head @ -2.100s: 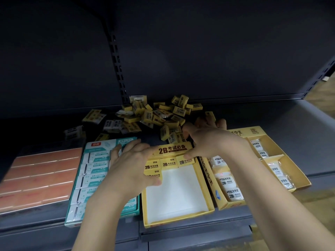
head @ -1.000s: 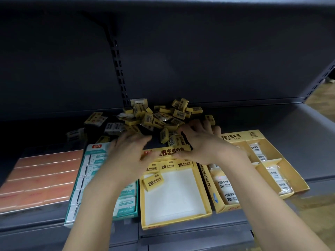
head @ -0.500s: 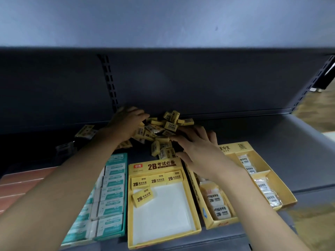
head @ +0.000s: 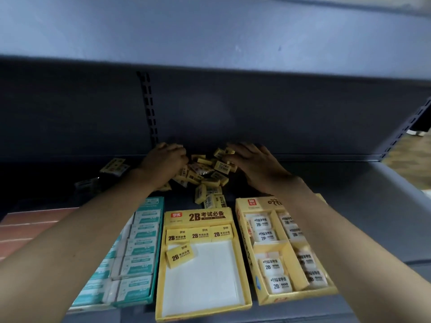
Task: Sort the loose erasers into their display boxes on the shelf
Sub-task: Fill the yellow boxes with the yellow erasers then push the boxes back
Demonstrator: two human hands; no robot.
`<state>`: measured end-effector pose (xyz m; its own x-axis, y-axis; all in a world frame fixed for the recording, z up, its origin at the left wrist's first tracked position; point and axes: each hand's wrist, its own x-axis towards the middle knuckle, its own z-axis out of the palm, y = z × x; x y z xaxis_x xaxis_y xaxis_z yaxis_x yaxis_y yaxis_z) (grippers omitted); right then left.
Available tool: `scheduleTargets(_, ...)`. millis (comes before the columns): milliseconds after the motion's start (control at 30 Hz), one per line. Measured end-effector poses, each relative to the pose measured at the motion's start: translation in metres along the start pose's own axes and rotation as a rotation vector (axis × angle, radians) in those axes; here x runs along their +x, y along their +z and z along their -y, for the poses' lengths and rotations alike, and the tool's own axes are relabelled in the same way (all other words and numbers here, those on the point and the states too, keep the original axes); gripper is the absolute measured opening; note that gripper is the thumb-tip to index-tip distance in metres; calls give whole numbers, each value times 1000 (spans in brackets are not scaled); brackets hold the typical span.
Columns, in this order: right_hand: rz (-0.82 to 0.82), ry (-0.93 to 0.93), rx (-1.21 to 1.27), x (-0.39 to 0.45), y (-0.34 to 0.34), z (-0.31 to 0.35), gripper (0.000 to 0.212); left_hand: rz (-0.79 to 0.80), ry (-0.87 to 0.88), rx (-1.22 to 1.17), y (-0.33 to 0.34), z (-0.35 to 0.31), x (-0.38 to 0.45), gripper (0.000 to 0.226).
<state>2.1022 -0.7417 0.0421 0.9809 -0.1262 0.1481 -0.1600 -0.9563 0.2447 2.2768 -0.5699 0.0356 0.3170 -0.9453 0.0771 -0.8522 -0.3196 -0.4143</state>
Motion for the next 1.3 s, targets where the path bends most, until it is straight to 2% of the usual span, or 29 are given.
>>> scheduleTargets(167,-51,-158,-257,17,20,-23,78,-12,-118,-74,1,6,-13,47)
scheduleTargets(333,-115,-263,-466,34,33,-39,59,3,-197,-73,-5,7,-27,46)
scheduleTargets(433,-156,-291,-463,41,37,-42,54,-178,-182,46,-1,7,-33,41)
scheduleTargets(500,-164,-287,-457,43,40,-40,58,-247,-195,70,2,7,-36,24)
scheduleTargets(600,-202,-320,-433,47,41,-43,59,-300,-210,73,0,5,-41,30)
scheduleTargets(700,-236,-337,-464,50,42,-43,36,-348,-217,89,3,2,-42,34)
scheduleTargets(767,-211,-296,-498,52,43,-41,39,-395,-219,88,4,-1,-43,35)
scheduleTargets(833,-231,-275,-511,52,45,-39,42,-459,-220,50,6,-5,-43,26)
scheduleTargets(867,-253,-273,-506,51,46,-39,42,-469,-233,-6,7,-6,-43,24)
scheduleTargets(967,-356,-269,-429,50,42,-36,38,-473,-289,-289,7,-9,-46,38)
scheduleTargets(1033,-385,-196,-281,48,35,-26,36,-480,-366,-564,1,-13,-50,31)
scheduleTargets(1100,-364,-85,-107,44,22,-10,30,-544,-493,-772,-4,-17,-54,25)
scheduleTargets(1200,-323,55,127,37,-1,15,32,-632,-608,-988,-11,-26,-61,21)
scheduleTargets(1300,-320,129,302,27,-23,37,28,-603,-706,-1159,-17,-37,-73,29)
